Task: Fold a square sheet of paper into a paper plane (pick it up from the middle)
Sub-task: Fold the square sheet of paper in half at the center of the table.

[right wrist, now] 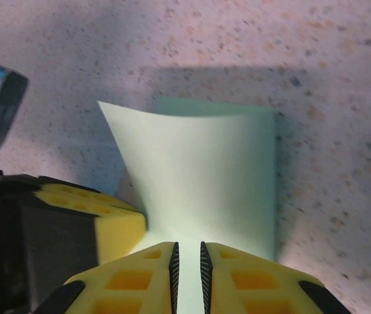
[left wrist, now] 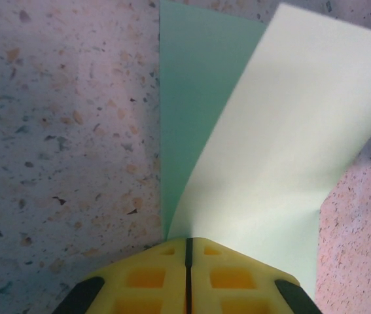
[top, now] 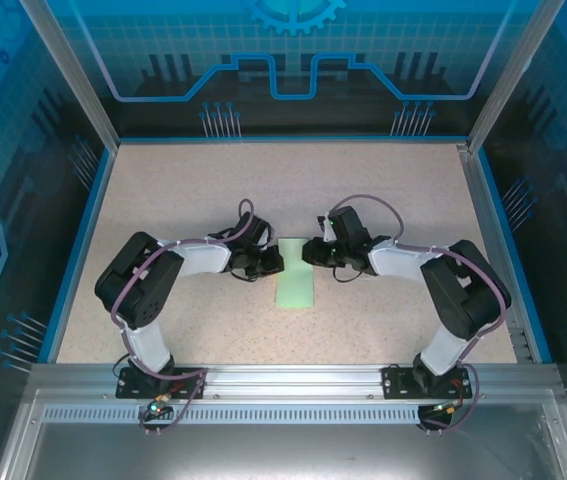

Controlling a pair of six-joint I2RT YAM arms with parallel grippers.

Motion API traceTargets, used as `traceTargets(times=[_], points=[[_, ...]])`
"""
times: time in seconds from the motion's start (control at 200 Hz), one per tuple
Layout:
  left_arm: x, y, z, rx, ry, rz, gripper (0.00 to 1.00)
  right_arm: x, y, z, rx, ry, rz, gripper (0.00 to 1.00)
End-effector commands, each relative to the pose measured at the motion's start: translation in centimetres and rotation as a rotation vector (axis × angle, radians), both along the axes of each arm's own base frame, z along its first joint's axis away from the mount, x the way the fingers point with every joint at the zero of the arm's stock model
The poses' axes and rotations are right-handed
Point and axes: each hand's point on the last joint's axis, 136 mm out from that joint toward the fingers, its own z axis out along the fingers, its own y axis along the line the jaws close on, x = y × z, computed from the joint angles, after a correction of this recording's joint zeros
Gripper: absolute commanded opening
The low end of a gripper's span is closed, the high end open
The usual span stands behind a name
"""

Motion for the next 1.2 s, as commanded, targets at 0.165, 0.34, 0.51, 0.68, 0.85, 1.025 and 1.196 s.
traceTargets(times=[0.165,0.34,0.51,0.68,0.85,1.025,1.196], points=[[-3.1,4.0,-4.2,0.2,0.128,0.029,0.1,1.2,1.4,-2.6,-0.043,0.075,0.019,0.19],[-3.2,4.2,-4.1,0.208,0.127,0.024,0.1,2.1,-0.1,-3.8,-0.091,0.095,-0.038,0.19],[-3.3,4.2,-4.1,0.211,0.127,0.018,0.1,3.1,-2.2,-5.6,-0.132,0.126,-0.116,0.19],[-3.5,4.3,-4.5,0.219,0.137,0.016,0.1,4.3,-4.0,-6.4,-0.141,0.133,-0.198,0.18],[-3.6,4.5,-5.1,0.231,0.147,0.016,0.1,6.2,-4.5,-3.6,-0.108,0.06,-0.246,0.19],[-3.6,4.5,-5.1,0.229,0.145,0.016,0.1,7.2,-4.4,-2.1,-0.108,0.035,-0.247,0.19],[-3.6,4.5,-5.0,0.229,0.144,0.016,0.1,6.4,-2.4,2.0,-0.004,-0.106,-0.174,0.19]])
